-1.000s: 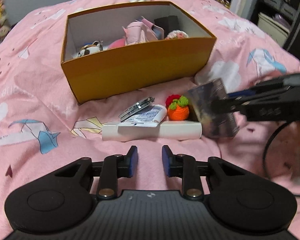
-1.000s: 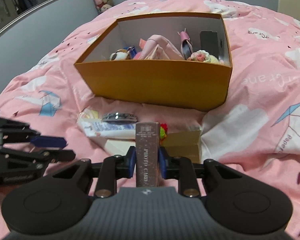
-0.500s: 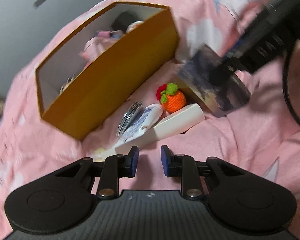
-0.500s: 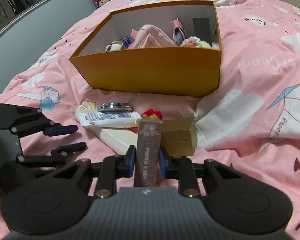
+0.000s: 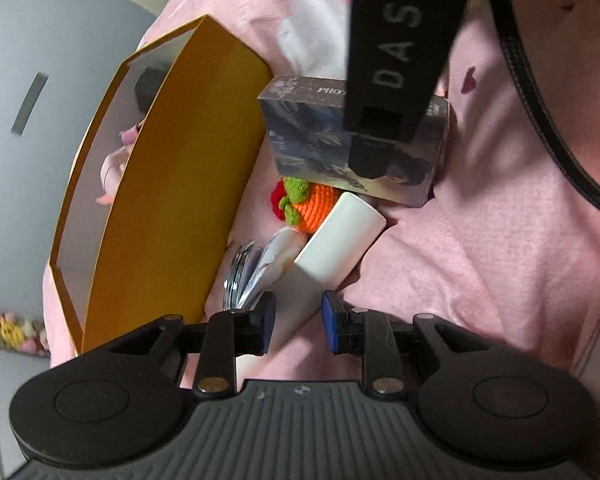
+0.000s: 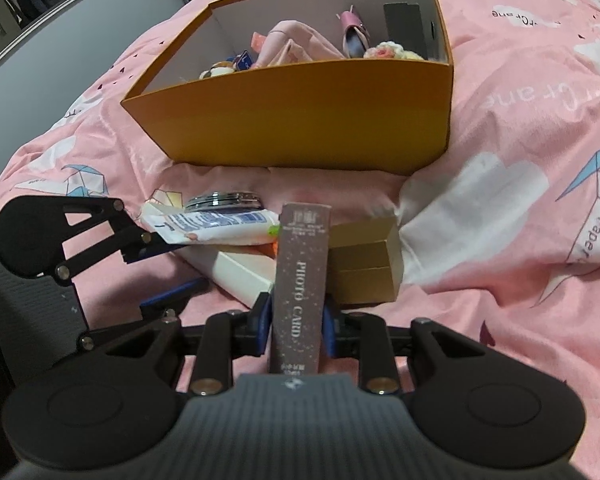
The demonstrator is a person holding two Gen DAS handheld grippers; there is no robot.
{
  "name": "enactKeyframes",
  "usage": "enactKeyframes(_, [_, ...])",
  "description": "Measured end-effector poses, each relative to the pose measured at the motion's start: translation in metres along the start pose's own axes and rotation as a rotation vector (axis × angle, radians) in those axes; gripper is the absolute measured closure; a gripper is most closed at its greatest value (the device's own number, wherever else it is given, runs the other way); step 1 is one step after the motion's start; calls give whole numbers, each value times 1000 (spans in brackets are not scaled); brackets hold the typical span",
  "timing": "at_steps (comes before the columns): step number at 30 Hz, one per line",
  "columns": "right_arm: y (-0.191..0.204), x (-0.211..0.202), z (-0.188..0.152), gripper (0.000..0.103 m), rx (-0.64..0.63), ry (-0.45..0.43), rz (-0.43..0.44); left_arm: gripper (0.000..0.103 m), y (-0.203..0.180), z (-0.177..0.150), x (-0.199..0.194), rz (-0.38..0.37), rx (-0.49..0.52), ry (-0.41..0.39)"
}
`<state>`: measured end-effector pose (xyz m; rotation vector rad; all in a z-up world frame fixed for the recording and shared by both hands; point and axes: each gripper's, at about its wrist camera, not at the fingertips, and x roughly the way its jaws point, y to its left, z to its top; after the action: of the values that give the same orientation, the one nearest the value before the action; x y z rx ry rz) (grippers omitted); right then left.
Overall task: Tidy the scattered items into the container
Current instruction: 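Lift the PHOTO CARD box with the right gripper while the left gripper reaches toward the white tube, then grasp the white tube with the left gripper while the right gripper holds the PHOTO CARD box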
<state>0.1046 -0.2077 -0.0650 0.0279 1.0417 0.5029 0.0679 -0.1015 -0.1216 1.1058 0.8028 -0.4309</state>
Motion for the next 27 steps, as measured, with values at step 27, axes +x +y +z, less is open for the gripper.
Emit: enactKeyframes(27, [0, 2, 0, 73, 14, 3, 3, 72, -33, -18, 5, 97, 175, -14])
